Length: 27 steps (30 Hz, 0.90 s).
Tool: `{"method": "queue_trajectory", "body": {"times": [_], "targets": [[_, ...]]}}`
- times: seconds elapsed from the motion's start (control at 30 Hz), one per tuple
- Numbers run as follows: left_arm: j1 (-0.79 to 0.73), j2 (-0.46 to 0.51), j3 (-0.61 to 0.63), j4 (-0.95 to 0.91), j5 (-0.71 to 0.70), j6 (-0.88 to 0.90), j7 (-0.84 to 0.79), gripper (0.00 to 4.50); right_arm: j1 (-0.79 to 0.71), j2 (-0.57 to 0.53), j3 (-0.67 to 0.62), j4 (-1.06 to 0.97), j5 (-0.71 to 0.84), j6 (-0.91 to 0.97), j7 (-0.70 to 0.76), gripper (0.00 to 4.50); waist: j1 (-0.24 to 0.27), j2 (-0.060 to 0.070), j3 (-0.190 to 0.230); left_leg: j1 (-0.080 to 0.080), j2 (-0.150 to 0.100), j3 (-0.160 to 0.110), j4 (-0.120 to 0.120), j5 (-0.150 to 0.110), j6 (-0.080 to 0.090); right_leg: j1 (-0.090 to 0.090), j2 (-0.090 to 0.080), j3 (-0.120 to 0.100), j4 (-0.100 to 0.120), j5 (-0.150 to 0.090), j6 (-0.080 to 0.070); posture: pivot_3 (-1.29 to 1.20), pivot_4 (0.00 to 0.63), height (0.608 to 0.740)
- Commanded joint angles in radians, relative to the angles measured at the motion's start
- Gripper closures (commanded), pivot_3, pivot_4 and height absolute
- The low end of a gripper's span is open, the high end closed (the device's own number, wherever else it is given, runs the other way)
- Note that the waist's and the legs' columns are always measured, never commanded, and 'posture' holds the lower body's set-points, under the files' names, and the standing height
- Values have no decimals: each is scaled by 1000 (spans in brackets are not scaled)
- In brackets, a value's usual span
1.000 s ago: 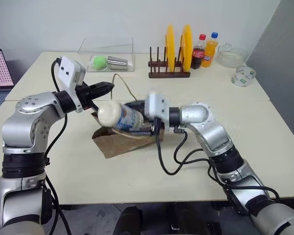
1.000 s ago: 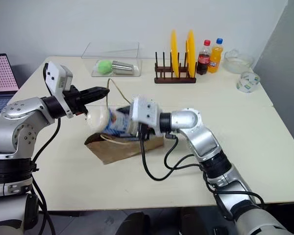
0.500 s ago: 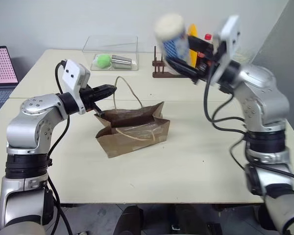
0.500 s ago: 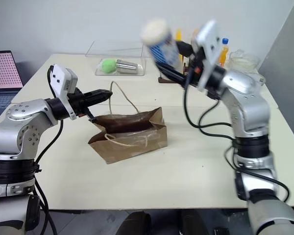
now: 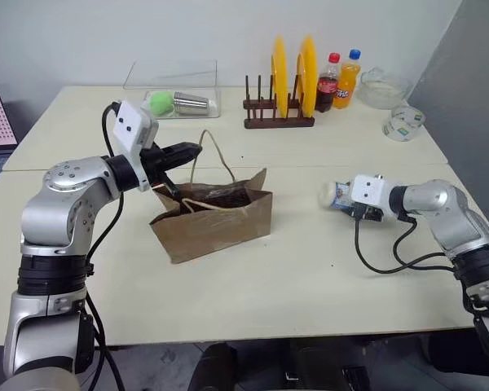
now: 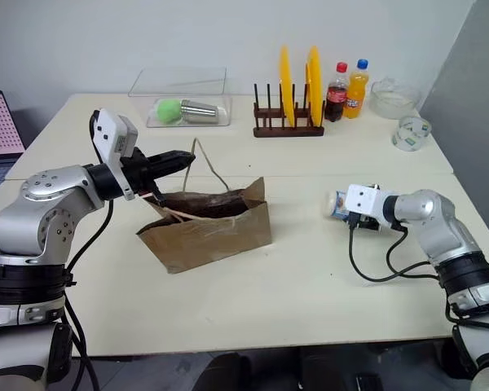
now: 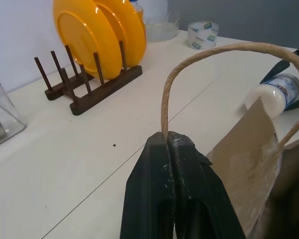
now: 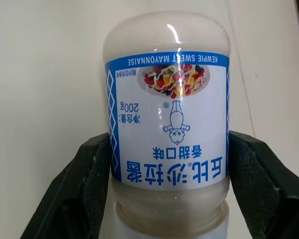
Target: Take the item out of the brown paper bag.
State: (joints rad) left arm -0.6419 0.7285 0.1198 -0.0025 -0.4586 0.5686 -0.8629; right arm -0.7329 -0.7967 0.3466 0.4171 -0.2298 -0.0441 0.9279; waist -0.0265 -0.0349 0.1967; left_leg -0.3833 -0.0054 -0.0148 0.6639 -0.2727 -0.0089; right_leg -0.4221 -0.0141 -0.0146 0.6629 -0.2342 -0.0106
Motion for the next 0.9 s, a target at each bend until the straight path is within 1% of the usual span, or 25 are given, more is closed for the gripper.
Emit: {"method": "queue_trajectory", "body": {"times": [0.03,0.1,0.27,0.37,0.47,0.53,0.6,0.67,0.7,0.8,0.9], "targets": [[-12,11,18,-31,1,-19,-3,4500,-29,-1,3,52,-30,-33,28,714,0,0,0,0,0,0,0,0,0,1,0,0,0,0,0,0,150,740],[-9,12,19,-33,0,-20,-2,4500,-41,10,-4,70,-30,-34,39,35,1,0,0,0,0,0,1,0,0,1,0,0,0,0,1,0,150,740],[-4,9,20,-37,0,-23,1,4500,-56,3,-67,40,32,7,81,13,1,0,0,0,0,0,0,0,0,1,0,0,0,2,-2,0,150,740],[-2,7,17,-34,4,-30,0,4500,-23,-20,-136,-67,123,92,147,13,3,0,0,0,0,0,0,0,0,0,0,0,0,3,-4,0,150,740],[1,5,14,-30,6,-41,-6,4500,77,-49,-256,-288,272,224,186,13,7,0,0,0,0,-1,0,0,0,0,0,-1,0,3,-4,0,150,740],[5,6,12,-31,15,-57,-10,4500,128,-56,-302,-394,328,289,187,13,13,0,0,-1,0,-2,0,0,0,0,0,-2,0,3,-4,0,150,740],[17,11,7,-32,28,-79,-16,4500,208,-6,-399,-600,476,457,128,13,15,0,0,-1,0,-2,0,0,0,0,0,-1,0,3,-4,0,150,740],[25,17,8,-27,37,-93,-19,4094,273,44,-453,-759,571,571,61,0,15,0,0,0,0,-2,0,0,0,0,0,-1,1,3,-3,0,150,740],[28,22,9,-26,38,-98,-29,3896,303,69,-459,-821,600,609,29,0,15,0,0,0,0,-2,0,0,0,0,0,-1,1,3,-3,0,150,740],[45,48,19,-30,48,-130,-61,2940,365,147,-454,-948,657,683,-69,0,16,0,0,0,0,-2,0,0,-1,1,0,-1,1,0,1,0,150,740],[69,76,55,-44,55,-147,-49,1968,392,210,-425,-996,674,705,-139,0,16,0,0,1,0,-2,1,0,-1,1,0,-1,1,1,2,0,150,740]]}}
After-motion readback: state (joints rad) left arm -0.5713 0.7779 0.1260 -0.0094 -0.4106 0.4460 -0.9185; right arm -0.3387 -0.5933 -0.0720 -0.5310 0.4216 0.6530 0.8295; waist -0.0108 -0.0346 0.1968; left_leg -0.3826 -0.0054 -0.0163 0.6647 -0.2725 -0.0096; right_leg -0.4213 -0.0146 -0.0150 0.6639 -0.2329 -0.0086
